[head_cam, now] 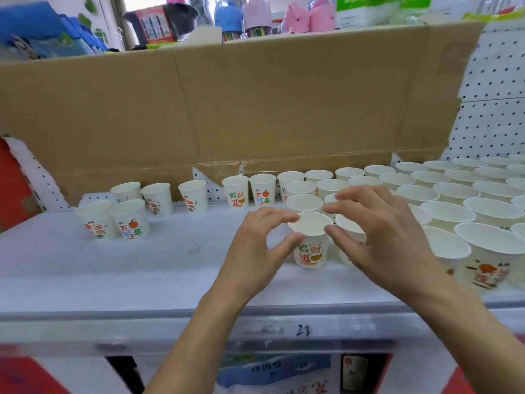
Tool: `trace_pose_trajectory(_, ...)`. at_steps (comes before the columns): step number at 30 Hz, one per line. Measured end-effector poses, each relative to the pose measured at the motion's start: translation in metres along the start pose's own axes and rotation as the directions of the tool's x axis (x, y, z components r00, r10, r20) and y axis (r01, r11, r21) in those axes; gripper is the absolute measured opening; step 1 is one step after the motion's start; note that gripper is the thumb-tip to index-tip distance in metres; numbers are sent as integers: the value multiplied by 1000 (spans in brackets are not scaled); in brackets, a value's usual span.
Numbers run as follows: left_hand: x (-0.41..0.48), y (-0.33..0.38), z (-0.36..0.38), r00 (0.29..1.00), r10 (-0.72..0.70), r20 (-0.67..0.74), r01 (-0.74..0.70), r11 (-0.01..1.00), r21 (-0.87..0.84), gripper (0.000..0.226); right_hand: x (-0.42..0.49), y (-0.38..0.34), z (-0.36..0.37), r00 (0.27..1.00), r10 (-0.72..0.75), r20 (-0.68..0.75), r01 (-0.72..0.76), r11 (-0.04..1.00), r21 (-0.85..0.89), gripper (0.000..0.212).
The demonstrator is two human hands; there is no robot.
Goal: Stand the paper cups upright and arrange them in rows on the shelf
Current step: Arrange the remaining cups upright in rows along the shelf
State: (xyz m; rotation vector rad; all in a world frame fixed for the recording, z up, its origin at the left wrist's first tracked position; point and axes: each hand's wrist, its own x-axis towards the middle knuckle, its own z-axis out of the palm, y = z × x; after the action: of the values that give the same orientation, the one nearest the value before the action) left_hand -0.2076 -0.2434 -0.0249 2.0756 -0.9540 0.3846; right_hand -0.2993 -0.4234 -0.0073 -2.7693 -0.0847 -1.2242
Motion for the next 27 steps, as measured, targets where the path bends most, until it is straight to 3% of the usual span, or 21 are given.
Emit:
trace_pose_trajectory(4,-16,-41,-39,992,-73,-104,71,997,-19,37,24,-52,29,998,-58,20,48,944,326,25)
trace_pose_trajectory(8,-36,-105,-102,952,-185,-244,197,980,27,42,61,-110,75,954,-105,280,-50,867,496,36)
trace_pose_trajectory(12,-38,-170,-179,815,-358,-455,377,925,-51,45,106,-166,134,864,-97,495,-243,780,576,59)
trace_pose_trajectory(14,-33,-203,-212,734,-478,-483,471,870,-145,50,127,-192,159,843,-94,530,-283,760,585,73)
trace_pose_trajectory(16,-29,-235,-235,711,-552,-436,536,827,-171,63,146,-215,182,839,-83,537,-303,748,590,82)
trace_pose_trajectory(21,-13,-276,-252,786,-601,-144,549,786,-286,97,179,-253,221,826,-42,562,-356,734,578,91)
trace_pose_trajectory(24,-3,-284,-252,824,-564,-48,512,779,-363,97,185,-261,229,828,-17,560,-371,733,570,84)
trace_pose_trajectory(27,0,-282,-251,846,-530,-62,483,809,-335,79,183,-264,228,844,4,536,-368,731,574,83)
